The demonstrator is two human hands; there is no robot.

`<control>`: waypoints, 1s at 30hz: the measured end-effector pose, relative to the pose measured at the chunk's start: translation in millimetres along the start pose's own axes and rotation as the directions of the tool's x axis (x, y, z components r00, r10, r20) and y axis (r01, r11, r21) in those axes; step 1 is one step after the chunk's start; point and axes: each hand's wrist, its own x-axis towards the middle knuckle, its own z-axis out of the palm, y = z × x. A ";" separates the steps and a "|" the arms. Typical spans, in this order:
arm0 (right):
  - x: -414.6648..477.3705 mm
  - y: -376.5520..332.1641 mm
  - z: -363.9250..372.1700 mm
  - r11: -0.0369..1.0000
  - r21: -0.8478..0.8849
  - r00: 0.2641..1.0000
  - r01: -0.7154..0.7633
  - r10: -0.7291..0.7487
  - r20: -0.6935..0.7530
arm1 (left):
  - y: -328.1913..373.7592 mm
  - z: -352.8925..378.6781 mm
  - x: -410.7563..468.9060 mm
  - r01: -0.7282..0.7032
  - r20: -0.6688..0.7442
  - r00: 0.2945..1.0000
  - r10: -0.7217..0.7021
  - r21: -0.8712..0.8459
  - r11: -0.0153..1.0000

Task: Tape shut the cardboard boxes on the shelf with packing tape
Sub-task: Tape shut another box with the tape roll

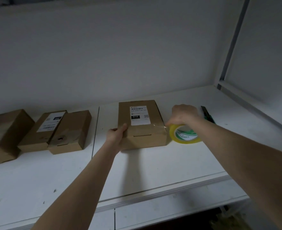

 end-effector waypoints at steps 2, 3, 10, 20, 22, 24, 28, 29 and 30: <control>1.0 13.0 -5.3 0.992 0.125 0.999 0.019 -0.023 0.033 | 2.3 -1.7 1.9 0.031 -0.005 0.999 -0.031 -0.076 0.997; 1.0 21.3 -8.6 0.974 0.223 0.997 0.031 -0.045 0.058 | 5.5 -2.5 0.9 0.048 -0.001 0.999 -0.049 -0.110 0.993; -9.1 51.8 -15.3 0.687 0.725 0.994 0.052 -0.103 0.026 | 34.8 -10.8 2.7 0.072 0.092 0.994 -0.055 -0.195 0.978; -13.4 57.6 -38.4 0.812 0.572 0.993 0.119 -0.088 -0.082 | 35.7 -2.2 -4.9 0.064 0.199 0.980 -0.008 -0.275 0.959; -14.0 55.1 -39.3 0.837 0.534 0.993 0.116 -0.091 -0.072 | 33.9 -0.2 -9.3 0.083 0.223 0.975 -0.016 -0.294 0.952; -15.3 53.0 -40.2 0.863 0.492 0.993 0.116 -0.100 -0.059 | 30.3 -0.2 -10.8 0.100 0.240 0.970 -0.023 -0.315 0.944; -16.6 52.0 -44.0 0.858 0.503 0.994 0.105 -0.099 -0.039 | 22.0 -1.1 -10.1 0.140 0.282 0.958 -0.041 -0.338 0.931; -16.6 50.9 -43.9 0.843 0.528 0.995 0.101 -0.091 -0.044 | 21.6 -0.1 -11.0 0.155 0.300 0.953 -0.043 -0.359 0.920; -16.7 49.4 -43.3 0.822 0.562 0.996 0.095 -0.080 -0.050 | 22.9 1.8 -12.4 0.173 0.326 0.944 -0.041 -0.387 0.906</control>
